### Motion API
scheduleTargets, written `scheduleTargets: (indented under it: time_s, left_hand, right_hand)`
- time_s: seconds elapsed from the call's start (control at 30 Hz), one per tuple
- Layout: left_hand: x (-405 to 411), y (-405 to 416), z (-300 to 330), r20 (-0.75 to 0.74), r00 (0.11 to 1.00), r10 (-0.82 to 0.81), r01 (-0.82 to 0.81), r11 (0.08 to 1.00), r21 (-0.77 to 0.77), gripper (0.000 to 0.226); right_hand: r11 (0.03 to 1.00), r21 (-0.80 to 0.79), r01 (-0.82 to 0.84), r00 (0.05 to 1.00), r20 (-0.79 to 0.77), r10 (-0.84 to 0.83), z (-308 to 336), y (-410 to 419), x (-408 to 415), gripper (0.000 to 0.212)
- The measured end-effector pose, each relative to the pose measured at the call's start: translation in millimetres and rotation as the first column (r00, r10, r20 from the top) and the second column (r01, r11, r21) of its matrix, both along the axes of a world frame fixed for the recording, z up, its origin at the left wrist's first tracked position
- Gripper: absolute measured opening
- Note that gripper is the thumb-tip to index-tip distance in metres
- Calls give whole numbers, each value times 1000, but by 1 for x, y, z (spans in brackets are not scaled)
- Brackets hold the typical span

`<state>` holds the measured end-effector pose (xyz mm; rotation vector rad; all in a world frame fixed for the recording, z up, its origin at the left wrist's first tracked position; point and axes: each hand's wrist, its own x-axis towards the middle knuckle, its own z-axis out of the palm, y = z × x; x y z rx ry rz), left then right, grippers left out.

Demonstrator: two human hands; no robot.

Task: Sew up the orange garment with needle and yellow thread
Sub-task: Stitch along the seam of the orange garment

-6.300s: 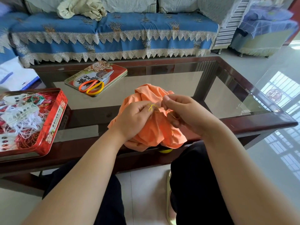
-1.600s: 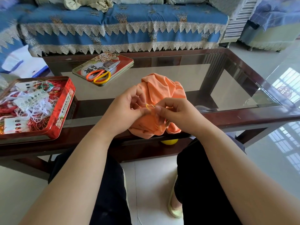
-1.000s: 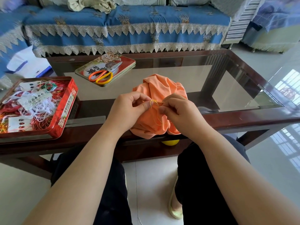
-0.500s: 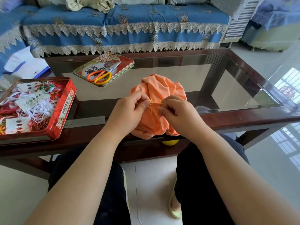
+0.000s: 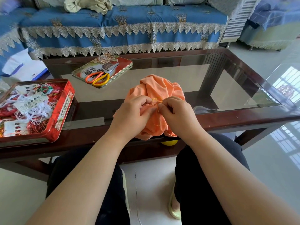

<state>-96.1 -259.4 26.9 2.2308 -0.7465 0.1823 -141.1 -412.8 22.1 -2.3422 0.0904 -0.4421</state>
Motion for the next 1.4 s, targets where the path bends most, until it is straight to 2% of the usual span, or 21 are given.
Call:
scheduleTargets:
  time_s: [0.13,0.3,0.43,0.57,0.67,0.77,0.9,1.0,1.13,1.23,1.33,1.4]
  left_hand:
    - [0,-3,-2,140,990,-32,30,999,16,15]
    - [0,-7,-6,133,991,2,6,998,-58,17]
    - [2,-6,-6,138,989,54,-39,994,-105,15]
    - [4,-4,-5,122,987,108,-91,986,-142,15]
    - [5,-5,-8,145,988,46,-33,995,-94,17]
    - [4,-6,-9,182,983,-21,30,998,-51,21]
    - [3,-5,-6,136,991,5,11,992,-122,21]
    - [4,-4,-5,144,989,15,2,993,-120,19]
    - [4,-5,-7,139,989,-43,54,995,-80,24]
    - [4,-5,-6,69,997,-20,29,991,-128,17]
    - [3,-4,-2,-38,999,1,-7,986,-165,17]
    - [2,-3,0,-100,995,-24,6,985,-172,18]
  right_hand:
    - [996,59,65,998,-19,-64,-2,3,1,26]
    - [988,116,106,993,-66,-99,-1,6,2,32]
    - [967,254,12,996,-83,10,4,7,-3,22]
    - [964,260,-59,987,-126,95,5,5,-8,24]
    - [961,276,-13,992,-117,47,5,3,-9,28]
    - [933,359,10,996,-84,22,8,3,-7,31]
    - [903,425,-64,987,-106,119,11,2,-10,33]
    - [912,404,-66,980,-146,136,9,0,-10,26]
    - [937,346,-45,993,-86,80,7,0,-8,26]
    - [949,312,-39,997,-44,55,10,-2,-9,27]
    - [911,400,99,993,15,-114,17,-7,-7,36]
    - [900,407,154,987,-24,-158,20,-9,-4,39]
